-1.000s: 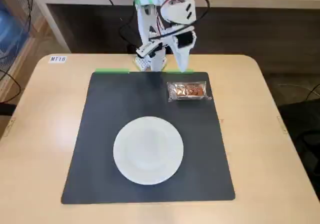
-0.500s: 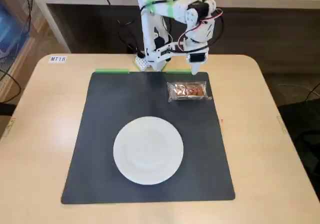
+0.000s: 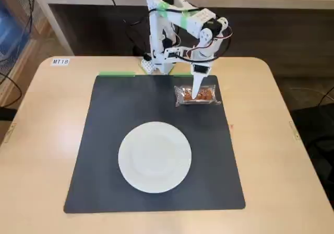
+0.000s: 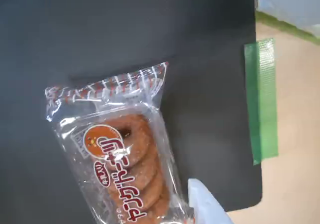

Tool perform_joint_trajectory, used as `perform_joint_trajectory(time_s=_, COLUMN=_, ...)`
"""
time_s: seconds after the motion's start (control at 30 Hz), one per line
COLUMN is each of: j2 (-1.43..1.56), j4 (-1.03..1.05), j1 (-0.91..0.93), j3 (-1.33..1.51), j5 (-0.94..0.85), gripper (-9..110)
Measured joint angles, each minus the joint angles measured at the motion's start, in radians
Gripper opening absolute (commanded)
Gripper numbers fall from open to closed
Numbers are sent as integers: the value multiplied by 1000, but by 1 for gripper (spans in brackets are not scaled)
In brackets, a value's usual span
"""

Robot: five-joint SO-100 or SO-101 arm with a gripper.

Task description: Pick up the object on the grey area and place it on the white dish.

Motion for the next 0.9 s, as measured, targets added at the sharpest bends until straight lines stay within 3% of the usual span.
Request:
perform_joint_trajectory(time_s=0.73, j2=-169, j4=-209, j1=-9, j3=-2, j5=20, gripper=62)
perform_joint_trajectory(time_s=0.9, j2=-169, j4=-175, j1=-28, j3=-2, j5=20, gripper=62)
